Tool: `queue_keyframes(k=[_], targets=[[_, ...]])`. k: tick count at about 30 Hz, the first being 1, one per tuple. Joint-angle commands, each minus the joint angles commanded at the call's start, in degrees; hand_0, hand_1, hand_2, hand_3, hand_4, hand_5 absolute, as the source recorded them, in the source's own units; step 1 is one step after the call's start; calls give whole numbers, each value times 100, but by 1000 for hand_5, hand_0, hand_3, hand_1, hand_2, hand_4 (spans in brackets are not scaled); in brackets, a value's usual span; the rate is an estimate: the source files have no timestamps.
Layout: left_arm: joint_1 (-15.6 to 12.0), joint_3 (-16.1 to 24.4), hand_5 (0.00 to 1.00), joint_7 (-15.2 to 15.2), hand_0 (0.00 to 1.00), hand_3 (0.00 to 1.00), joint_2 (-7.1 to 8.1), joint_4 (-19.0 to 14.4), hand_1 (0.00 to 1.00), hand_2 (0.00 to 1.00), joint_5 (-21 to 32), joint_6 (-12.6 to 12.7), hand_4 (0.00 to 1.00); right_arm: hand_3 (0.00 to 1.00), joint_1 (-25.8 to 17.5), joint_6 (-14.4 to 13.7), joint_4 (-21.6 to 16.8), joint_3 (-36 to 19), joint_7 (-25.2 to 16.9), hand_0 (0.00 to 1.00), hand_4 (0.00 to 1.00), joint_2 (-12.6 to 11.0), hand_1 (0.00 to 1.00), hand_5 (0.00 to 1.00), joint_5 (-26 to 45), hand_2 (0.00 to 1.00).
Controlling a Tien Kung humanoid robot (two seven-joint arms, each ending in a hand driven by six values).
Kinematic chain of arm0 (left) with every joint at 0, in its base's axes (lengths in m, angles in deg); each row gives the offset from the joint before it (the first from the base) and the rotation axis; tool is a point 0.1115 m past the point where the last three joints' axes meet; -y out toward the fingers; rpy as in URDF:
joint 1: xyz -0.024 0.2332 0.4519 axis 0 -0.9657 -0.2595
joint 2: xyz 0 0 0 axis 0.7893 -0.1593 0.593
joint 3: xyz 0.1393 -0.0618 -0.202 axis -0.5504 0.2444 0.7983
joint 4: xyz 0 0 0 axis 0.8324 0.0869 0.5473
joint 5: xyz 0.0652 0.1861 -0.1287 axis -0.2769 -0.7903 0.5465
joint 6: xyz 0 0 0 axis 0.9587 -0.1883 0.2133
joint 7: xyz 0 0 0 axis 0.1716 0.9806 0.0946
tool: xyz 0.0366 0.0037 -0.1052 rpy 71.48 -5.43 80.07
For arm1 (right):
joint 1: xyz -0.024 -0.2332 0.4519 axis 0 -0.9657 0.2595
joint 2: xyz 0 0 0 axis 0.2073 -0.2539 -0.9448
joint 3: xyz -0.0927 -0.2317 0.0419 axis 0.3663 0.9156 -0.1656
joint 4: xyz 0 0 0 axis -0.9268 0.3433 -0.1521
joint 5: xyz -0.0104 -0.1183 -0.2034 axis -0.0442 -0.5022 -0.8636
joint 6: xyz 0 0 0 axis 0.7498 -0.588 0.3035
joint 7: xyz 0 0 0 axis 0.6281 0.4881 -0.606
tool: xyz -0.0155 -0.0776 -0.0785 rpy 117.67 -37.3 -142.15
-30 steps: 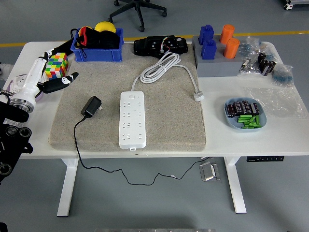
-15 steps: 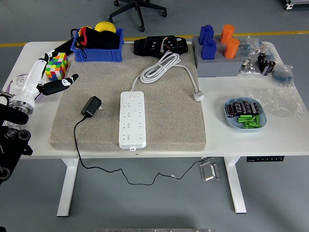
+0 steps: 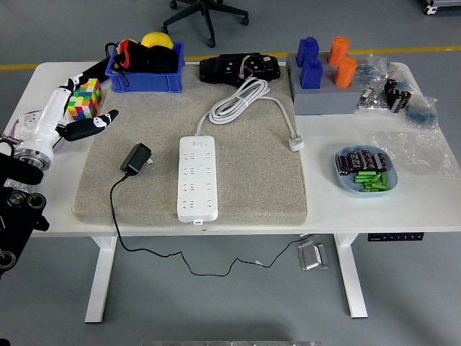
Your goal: Pull the plug out,throw it away,press the button
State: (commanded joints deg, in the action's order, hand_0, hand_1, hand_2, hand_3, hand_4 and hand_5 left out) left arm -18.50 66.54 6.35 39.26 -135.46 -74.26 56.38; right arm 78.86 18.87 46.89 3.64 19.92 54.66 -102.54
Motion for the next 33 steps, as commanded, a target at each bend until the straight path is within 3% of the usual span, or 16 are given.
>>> queue_keyframes(k=[33], targets=[[-98,215,297,46,929,942,-35,-71,959,939,-36,-46,812,713,-22,-28,-9,-44,-10,767,883,2,729,658,-40,724]])
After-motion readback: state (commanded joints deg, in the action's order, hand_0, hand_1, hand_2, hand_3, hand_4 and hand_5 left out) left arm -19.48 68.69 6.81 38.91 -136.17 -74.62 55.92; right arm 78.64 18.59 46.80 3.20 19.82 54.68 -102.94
